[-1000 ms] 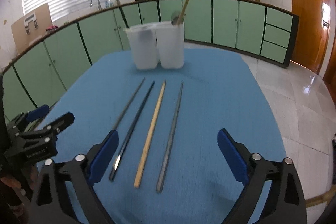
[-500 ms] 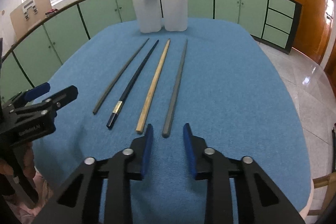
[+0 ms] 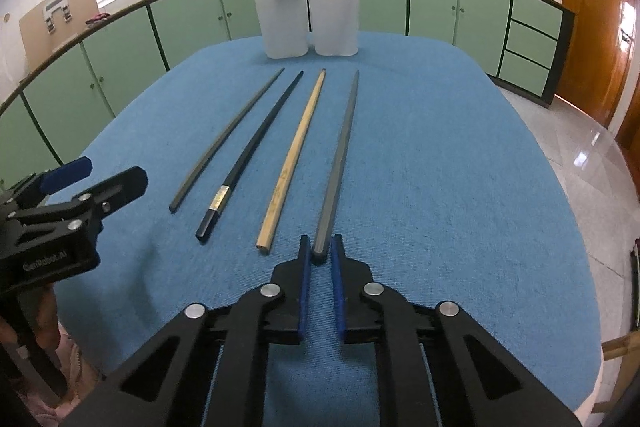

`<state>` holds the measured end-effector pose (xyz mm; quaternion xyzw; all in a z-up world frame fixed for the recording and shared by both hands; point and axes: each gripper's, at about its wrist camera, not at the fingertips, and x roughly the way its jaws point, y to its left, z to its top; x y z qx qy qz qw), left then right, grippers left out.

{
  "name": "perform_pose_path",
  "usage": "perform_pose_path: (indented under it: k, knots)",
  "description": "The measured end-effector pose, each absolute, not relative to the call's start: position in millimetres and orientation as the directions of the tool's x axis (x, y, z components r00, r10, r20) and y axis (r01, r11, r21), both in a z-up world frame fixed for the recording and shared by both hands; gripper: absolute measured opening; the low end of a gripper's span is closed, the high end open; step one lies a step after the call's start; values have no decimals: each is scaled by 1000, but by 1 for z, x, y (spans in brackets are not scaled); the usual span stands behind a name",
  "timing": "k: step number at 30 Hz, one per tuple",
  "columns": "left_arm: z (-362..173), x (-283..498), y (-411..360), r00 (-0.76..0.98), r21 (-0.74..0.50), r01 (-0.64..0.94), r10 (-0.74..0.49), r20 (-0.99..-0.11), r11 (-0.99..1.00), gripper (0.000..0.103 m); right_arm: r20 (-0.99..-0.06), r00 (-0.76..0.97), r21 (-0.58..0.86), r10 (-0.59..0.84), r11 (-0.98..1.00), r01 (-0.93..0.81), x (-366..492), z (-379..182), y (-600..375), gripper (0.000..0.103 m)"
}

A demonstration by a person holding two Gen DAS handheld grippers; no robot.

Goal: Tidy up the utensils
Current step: 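Close the left gripper on a grey chopstick while the right grasps another grey chopstick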

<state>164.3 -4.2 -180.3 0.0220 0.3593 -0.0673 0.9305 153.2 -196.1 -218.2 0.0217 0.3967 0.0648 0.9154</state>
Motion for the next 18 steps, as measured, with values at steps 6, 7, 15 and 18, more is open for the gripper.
perform_pose_path:
  k: [6,7,15,18]
  knots:
    - [-187,162,-12,717,-19,175,-140,-683,984,89,-722,684,62,104,994,-86,150,-217,-199,8]
    - [-190,163,-16,708,-8,186,-139,-692,983,79,-721,685,66,104,995,-81,150,-217,-201,8]
    - [-203,167,-31,676,6,207,-139,-723,978,67,-719,686,92,111,994,-65,150,-218,-209,8]
    - [-204,169,-38,681,16,214,-137,-719,977,58,-717,687,100,118,993,-66,150,-218,-210,8]
